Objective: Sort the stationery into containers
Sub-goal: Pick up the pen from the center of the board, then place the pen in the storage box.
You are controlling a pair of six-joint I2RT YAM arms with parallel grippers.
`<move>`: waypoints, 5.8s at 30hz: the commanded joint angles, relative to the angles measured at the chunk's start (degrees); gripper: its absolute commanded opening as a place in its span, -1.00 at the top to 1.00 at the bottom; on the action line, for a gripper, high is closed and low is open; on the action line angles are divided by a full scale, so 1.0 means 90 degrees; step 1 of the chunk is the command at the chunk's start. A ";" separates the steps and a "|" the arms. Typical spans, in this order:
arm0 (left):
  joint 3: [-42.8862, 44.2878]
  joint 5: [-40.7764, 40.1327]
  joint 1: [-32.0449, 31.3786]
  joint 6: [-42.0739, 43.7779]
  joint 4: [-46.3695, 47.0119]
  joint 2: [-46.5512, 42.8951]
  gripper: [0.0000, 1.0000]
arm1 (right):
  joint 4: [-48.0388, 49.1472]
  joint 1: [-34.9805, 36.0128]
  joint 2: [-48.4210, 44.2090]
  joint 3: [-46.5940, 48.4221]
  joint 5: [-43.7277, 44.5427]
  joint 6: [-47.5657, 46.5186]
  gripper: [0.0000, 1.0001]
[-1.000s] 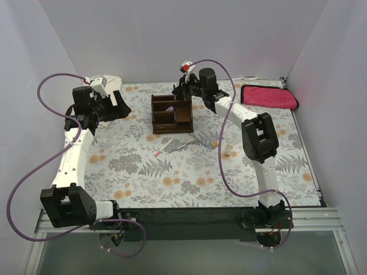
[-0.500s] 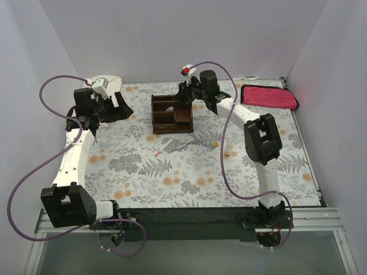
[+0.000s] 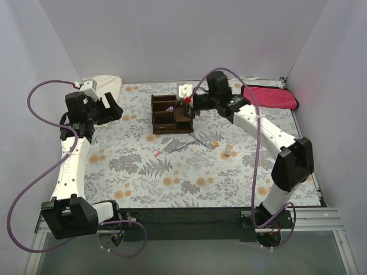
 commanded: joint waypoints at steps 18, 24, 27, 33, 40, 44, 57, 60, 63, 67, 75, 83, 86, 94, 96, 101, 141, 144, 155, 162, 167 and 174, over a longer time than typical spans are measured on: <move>-0.0351 0.0101 0.0225 0.0498 -0.1260 -0.1928 -0.66 | -0.5131 0.2125 0.3295 0.2339 0.0551 -0.5870 0.19; -0.0351 0.0316 0.0440 0.0371 -0.1299 -0.1987 -0.66 | -0.5082 0.2134 0.3802 0.2660 0.0893 -0.5520 0.23; -0.0370 0.0336 0.0469 0.0371 -0.1300 -0.1987 -0.66 | -0.5072 0.2125 0.4174 0.3118 0.0951 -0.5237 0.25; -0.0468 0.0385 0.0470 0.0341 -0.1241 -0.1968 -0.66 | -0.4916 0.2125 0.4438 0.3442 0.1029 -0.5304 0.24; -0.0546 0.0482 0.0479 0.0293 -0.1104 -0.1880 -0.65 | -0.4935 0.2134 0.4555 0.3559 0.1137 -0.5490 0.28; -0.0566 0.0512 0.0479 0.0263 -0.1046 -0.1812 -0.65 | -0.4926 0.2134 0.4594 0.3657 0.1098 -0.5441 0.30; -0.0576 0.0668 0.0489 0.0185 -0.1055 -0.1723 -0.65 | -0.4906 0.2183 0.5073 0.3677 0.1518 -0.5324 0.33; -0.0546 0.0678 0.0489 0.0185 -0.1114 -0.1753 -0.65 | -0.4945 0.2212 0.5112 0.3570 0.1654 -0.5528 0.65; -0.0498 0.0726 0.0479 0.0195 -0.1182 -0.1763 -0.66 | -0.5033 0.2242 0.5131 0.3384 0.1791 -0.5821 0.71; -0.0429 0.0814 0.0489 0.0136 -0.1221 -0.1792 -0.65 | -0.5753 0.2300 0.5375 0.3481 0.2142 -0.6299 0.72; -0.0224 0.0639 0.0479 0.0282 -0.1290 -0.2035 -0.66 | -0.6205 0.2252 0.5376 0.4356 0.1862 -0.5952 0.97; -0.0585 0.0570 0.0489 0.0136 -0.0900 -0.2202 -0.65 | -0.5952 0.2077 0.3649 0.4390 0.1050 -0.4749 0.97; -0.0702 0.0638 0.0479 0.0117 -0.0676 -0.2105 -0.65 | -0.5533 0.1862 0.2946 0.4351 0.0679 -0.3715 0.97; -0.0732 0.0833 0.0479 -0.0147 -0.0109 -0.1568 -0.65 | -0.1675 0.0681 0.1666 0.3903 -0.0103 0.0618 0.97; -0.0712 0.0950 0.0479 -0.0186 -0.0011 -0.1392 -0.64 | -0.0770 0.0202 0.1693 0.3706 -0.0220 0.2055 0.97; -0.0517 0.1010 0.0489 -0.0206 -0.0001 -0.1050 -0.64 | 0.0822 -0.0549 0.2699 0.4244 -0.0552 0.4369 0.97; -0.0409 0.1078 0.0919 0.0468 -0.0870 -0.0561 -0.63 | 0.6206 0.0211 0.3315 0.0943 -0.0250 0.6357 0.97; -0.0409 0.1088 0.0919 0.0536 -0.0967 -0.0581 -0.63 | 0.6430 0.0211 0.3432 0.0942 -0.0172 0.6269 0.97; -0.0322 0.1059 0.0919 0.0722 -0.1065 -0.0318 -0.63 | 0.7125 0.0299 0.4076 0.1050 -0.0298 0.5468 0.97; -0.0351 0.1020 0.0919 0.0732 -0.0958 -0.0229 -0.64 | 0.7388 0.0377 0.4057 0.0679 -0.0367 0.4980 0.97; -0.0390 0.0990 0.0919 0.0742 -0.0938 -0.0220 -0.63 | 0.7496 0.0484 0.3882 0.0240 -0.0328 0.4668 0.97; -0.0400 0.1049 0.0919 0.0722 -0.0889 -0.0142 -0.63 | 0.7565 0.0504 0.3930 -0.0015 -0.0152 0.4306 0.97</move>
